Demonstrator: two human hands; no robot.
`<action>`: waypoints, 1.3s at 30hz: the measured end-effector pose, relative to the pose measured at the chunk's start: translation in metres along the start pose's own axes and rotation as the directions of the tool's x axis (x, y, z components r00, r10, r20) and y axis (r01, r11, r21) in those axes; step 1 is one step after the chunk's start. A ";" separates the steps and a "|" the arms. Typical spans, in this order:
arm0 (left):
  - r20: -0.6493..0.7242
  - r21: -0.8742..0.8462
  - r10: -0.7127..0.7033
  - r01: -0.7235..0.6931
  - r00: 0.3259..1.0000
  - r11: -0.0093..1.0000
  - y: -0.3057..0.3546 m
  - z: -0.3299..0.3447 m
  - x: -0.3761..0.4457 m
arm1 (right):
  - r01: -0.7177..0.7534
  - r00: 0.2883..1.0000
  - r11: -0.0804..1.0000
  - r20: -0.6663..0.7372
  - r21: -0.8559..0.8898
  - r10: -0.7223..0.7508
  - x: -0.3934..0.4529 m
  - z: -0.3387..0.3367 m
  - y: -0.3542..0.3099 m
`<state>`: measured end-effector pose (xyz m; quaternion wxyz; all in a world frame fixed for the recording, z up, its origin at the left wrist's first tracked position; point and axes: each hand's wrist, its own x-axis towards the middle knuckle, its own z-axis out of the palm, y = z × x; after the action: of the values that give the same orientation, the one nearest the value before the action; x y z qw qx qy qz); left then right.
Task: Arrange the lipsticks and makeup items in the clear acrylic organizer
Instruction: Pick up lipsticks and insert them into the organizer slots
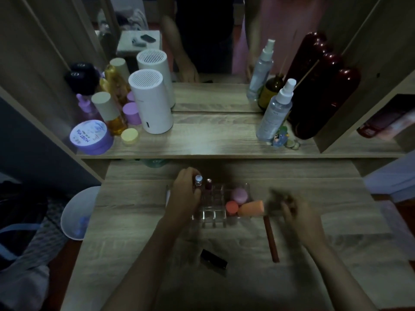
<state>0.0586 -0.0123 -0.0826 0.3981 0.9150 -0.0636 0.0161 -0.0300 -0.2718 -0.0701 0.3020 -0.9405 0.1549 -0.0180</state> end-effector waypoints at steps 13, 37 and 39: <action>-0.009 -0.039 0.041 -0.041 0.999 0.998 0.003 -0.008 -0.002 | 0.024 0.943 0.983 0.330 -0.183 0.038 -0.033 0.034 0.007; -0.005 0.201 -0.354 0.347 0.935 0.916 -0.066 -0.028 -0.143 | 0.436 0.897 0.703 0.331 -0.562 -0.292 0.039 0.066 -0.113; -0.003 0.163 -0.368 0.363 0.930 0.917 -0.065 -0.029 -0.143 | 0.458 0.888 0.668 0.340 -0.587 -0.310 0.041 0.072 -0.116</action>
<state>-0.0747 0.0675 -0.1212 0.3184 0.9399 0.1043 -0.0661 0.0510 -0.1546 -0.0655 -0.0409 -0.9928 -0.0845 0.0738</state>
